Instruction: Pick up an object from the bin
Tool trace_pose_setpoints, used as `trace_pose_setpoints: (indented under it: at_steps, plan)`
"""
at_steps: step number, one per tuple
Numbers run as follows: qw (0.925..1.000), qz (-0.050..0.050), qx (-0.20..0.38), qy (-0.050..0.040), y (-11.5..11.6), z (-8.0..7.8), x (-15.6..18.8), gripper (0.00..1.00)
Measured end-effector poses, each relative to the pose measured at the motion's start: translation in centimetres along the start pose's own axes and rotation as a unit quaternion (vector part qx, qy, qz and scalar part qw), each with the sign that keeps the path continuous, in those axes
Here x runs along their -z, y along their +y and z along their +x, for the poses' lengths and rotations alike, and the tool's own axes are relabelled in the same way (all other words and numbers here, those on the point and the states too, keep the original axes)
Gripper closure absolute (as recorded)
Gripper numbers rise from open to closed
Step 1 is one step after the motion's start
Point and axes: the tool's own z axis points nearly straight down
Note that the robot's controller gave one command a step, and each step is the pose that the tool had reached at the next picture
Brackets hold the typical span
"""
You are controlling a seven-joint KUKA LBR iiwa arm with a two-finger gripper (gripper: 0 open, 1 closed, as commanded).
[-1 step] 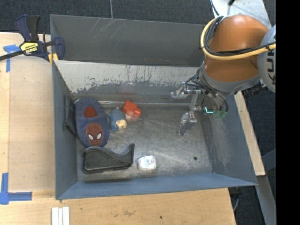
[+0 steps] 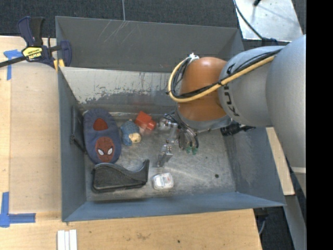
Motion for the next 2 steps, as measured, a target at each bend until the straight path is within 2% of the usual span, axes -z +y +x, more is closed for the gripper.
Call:
trace_pose_setpoints:
  at_steps: [1,2]
  plan:
    - [0.9999,-0.002,-0.013,-0.0056,7.45,-3.40,-0.23,0.00]
    - [0.9999,0.000,-0.016,-0.0042,6.91,-3.38,-0.22,1.00]
